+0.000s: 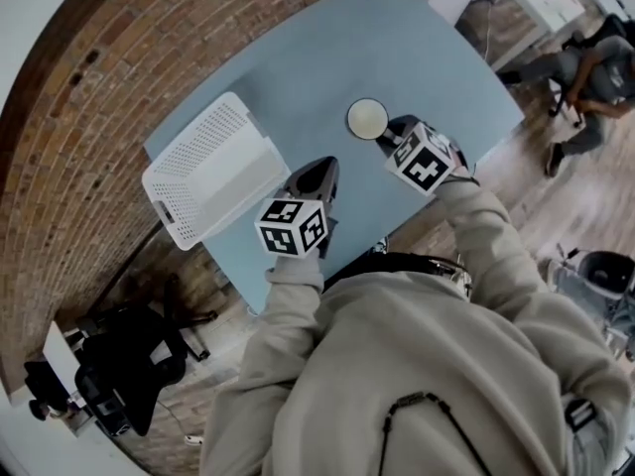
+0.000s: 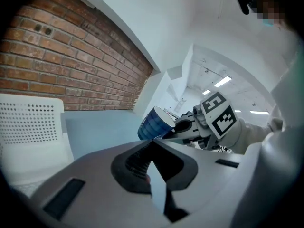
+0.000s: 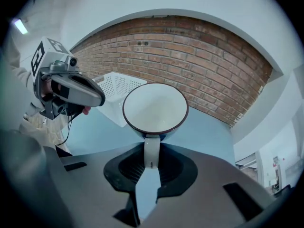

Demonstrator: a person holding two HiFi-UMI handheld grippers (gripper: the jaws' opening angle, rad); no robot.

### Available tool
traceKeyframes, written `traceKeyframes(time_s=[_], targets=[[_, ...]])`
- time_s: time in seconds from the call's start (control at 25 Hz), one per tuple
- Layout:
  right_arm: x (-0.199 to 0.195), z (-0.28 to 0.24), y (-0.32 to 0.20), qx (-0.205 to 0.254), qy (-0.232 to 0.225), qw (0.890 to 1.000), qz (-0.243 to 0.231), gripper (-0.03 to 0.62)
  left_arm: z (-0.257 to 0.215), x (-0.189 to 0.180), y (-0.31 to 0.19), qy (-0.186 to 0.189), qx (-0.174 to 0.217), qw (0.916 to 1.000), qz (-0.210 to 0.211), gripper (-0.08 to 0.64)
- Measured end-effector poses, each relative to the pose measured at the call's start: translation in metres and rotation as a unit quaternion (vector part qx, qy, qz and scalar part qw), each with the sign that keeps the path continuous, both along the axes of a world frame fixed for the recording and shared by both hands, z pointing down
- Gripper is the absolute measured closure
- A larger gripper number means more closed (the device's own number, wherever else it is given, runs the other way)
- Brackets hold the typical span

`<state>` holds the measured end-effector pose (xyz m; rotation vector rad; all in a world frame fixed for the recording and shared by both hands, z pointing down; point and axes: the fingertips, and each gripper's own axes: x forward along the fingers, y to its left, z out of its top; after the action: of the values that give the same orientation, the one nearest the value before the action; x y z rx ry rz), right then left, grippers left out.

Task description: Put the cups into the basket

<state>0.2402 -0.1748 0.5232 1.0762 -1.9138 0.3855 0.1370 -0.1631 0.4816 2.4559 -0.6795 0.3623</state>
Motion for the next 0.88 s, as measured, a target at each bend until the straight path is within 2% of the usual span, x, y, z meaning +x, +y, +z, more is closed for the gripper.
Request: traceKeyframes(time_s=[0.28, 0.72, 0.88], targets=[[0.011, -0.031, 0.004, 0.018, 0.01, 1.0, 0.012, 0.54, -0.027, 0.024, 0.01, 0.02, 0.02, 0.9993, 0.024, 0.565], [0.031, -0.042, 0.028, 0.024, -0.009, 0.999, 0.02, 0.54, -0.028, 0.053, 0.036, 0.006, 0.022, 0.9988, 0.044, 0.565], [0.04, -0.044, 0.034, 0.031, -0.012, 0.999, 0.016, 0.54, -0.028, 0.055, 0.032, -0.003, 0.035, 0.9991, 0.025, 0.565]])
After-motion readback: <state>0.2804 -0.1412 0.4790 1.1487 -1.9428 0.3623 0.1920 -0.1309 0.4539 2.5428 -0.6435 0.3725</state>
